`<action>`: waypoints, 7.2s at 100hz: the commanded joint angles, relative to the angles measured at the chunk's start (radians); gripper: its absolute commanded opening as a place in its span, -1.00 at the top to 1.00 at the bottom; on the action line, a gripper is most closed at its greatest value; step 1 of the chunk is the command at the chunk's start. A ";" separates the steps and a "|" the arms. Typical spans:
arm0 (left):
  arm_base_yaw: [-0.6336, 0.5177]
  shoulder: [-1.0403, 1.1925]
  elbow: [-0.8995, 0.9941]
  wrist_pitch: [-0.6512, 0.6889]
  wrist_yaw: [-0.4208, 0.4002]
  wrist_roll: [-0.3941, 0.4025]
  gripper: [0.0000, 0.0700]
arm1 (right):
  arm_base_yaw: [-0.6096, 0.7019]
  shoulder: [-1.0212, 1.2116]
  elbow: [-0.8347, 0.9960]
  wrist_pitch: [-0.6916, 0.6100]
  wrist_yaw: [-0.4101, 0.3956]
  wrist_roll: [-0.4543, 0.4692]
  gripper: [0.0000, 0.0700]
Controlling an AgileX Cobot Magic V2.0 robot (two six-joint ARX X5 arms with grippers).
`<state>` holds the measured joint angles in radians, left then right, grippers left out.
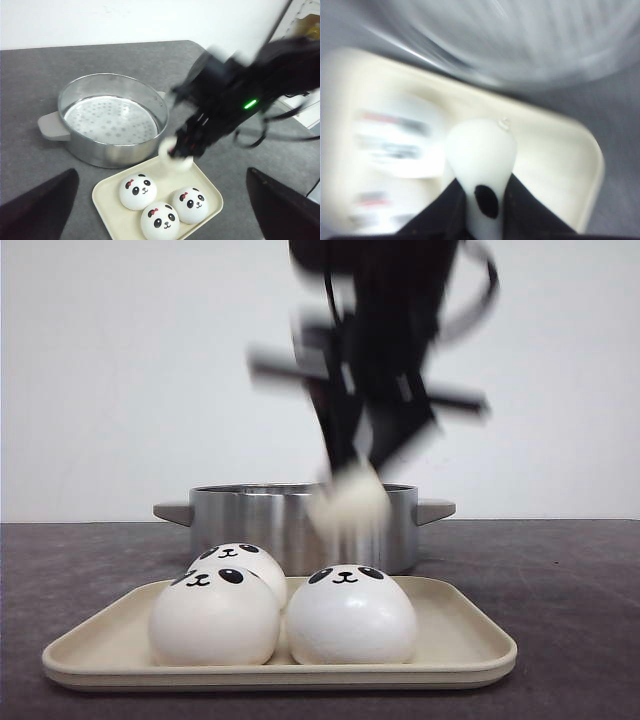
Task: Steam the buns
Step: 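Lift the bun with the right gripper and carry it over the steel pot, then lower the bun into the pot, open the right gripper, withdraw, then lower the left gripper onto the farther remaining panda bun and grasp it, then lift the bun with the left gripper and carry it over the pot, then lower the bun into the pot, open the left gripper, withdraw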
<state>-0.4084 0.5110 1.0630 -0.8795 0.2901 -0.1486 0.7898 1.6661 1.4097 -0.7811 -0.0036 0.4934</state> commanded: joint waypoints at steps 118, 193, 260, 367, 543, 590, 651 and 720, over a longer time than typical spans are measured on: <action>-0.004 0.005 0.015 0.011 -0.062 0.005 -0.92 | -0.228 0.503 0.412 0.183 0.094 -0.232 0.98; -0.004 0.005 0.015 0.008 -0.062 0.001 -0.92 | -0.248 0.518 0.412 0.171 0.142 -0.232 -0.05; -0.007 0.217 0.015 -0.044 -0.023 -0.050 -0.92 | 0.023 -0.099 0.425 0.079 0.272 -0.380 0.98; -0.233 1.065 0.016 0.229 -0.127 -0.248 -0.92 | 0.324 -0.598 0.424 -0.266 0.610 -0.212 0.98; -0.324 0.983 0.043 0.249 -0.176 -0.195 1.00 | 0.323 -0.595 0.409 -0.379 0.687 -0.134 0.98; -0.295 0.778 0.068 0.418 -0.216 -0.192 1.00 | 0.323 -0.594 0.409 -0.372 0.716 -0.138 0.98; -0.109 1.251 0.420 0.453 -0.311 -0.098 1.00 | 0.323 -0.571 0.409 -0.402 0.711 -0.133 0.98; -0.084 1.453 0.452 0.518 -0.328 -0.070 -0.56 | 0.323 -0.554 0.409 -0.462 0.739 -0.087 0.98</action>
<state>-0.4881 1.9404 1.4845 -0.3706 -0.0322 -0.2272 1.0996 1.1019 1.8034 -1.2449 0.7300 0.3851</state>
